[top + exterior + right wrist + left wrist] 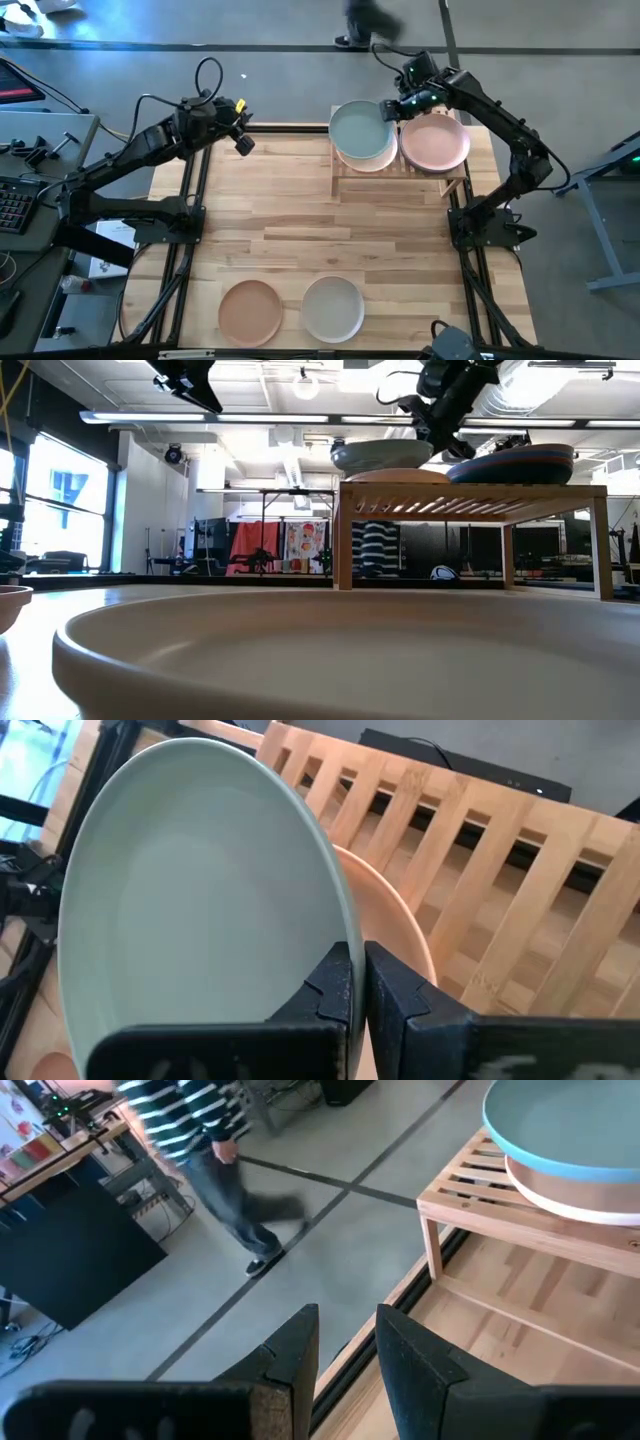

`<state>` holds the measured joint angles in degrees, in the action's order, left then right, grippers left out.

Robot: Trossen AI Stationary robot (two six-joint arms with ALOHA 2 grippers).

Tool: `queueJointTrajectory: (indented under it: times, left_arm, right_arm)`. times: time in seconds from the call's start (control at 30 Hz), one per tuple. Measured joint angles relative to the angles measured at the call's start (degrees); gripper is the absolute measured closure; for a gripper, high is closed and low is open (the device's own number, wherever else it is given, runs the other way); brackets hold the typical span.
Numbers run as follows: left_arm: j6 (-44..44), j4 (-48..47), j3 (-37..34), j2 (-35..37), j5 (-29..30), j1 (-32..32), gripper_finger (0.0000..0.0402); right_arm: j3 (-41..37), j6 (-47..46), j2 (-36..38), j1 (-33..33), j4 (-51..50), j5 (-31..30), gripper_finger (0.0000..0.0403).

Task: Place and stack plates onto a shelf
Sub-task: Stack the light blue plate on top of the white plate on the shelf

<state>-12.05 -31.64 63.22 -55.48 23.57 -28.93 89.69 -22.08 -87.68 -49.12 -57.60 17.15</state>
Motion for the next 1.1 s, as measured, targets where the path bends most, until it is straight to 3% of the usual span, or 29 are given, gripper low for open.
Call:
queueJointTrajectory:
  times: [0.53,1.1]
  left_arm:
    - [2.47,0.02,-0.02,0.00,-0.07,0.00,0.0312]
    - [2.43,2.02,-0.01,-0.02,-0.06,0.00,0.0312]
  right_arm:
    - [0.00,5.60,-0.09,1.88,-4.30,-3.40,0.0403]
    - [0.00,4.09,-0.13,3.80,-4.26,-8.72,0.0403]
